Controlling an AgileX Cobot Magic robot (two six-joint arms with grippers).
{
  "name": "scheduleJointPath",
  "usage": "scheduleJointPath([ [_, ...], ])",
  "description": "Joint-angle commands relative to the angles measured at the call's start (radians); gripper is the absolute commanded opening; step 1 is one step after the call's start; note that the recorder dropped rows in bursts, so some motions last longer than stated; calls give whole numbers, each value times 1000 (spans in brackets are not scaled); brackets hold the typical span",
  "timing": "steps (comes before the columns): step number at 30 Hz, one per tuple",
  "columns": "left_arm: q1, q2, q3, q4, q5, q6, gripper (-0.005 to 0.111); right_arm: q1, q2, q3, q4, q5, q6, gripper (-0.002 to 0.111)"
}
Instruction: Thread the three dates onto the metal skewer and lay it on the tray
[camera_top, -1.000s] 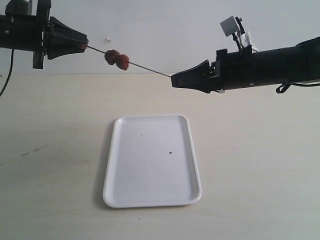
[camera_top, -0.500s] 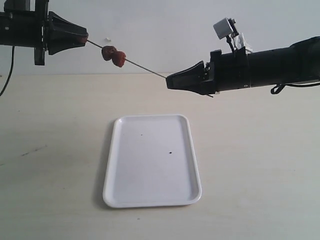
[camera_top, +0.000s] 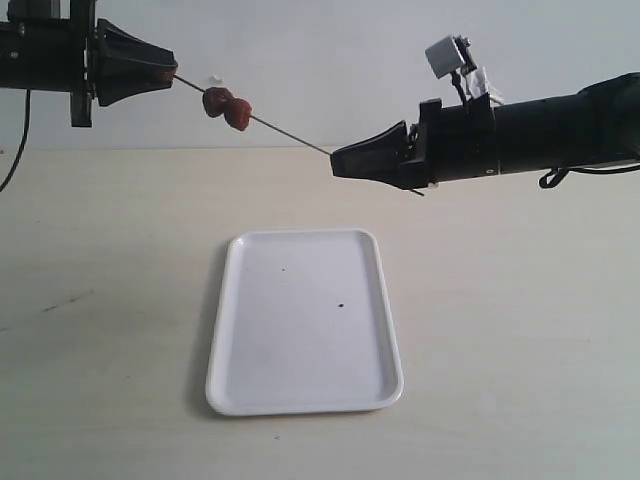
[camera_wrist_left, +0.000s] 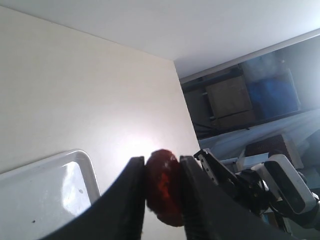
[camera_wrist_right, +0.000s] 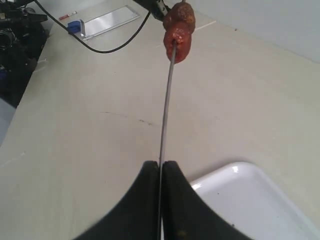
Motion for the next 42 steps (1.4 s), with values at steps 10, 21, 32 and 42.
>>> scheduleJointPath([
  [10,-18,-3,-1,-20,29,26,11,17,-1,-8,39,71,-19,0],
  [21,-34,-3,-1,-20,29,36,11,40,-1,-8,68,71,-12,0],
  [32,-56,-3,-1,-20,29,52,11,45,-1,-8,93,71,-10,0],
  [42,-83,-3,-1,-13,29,54,11,45,-1,-8,105,71,-3,0],
])
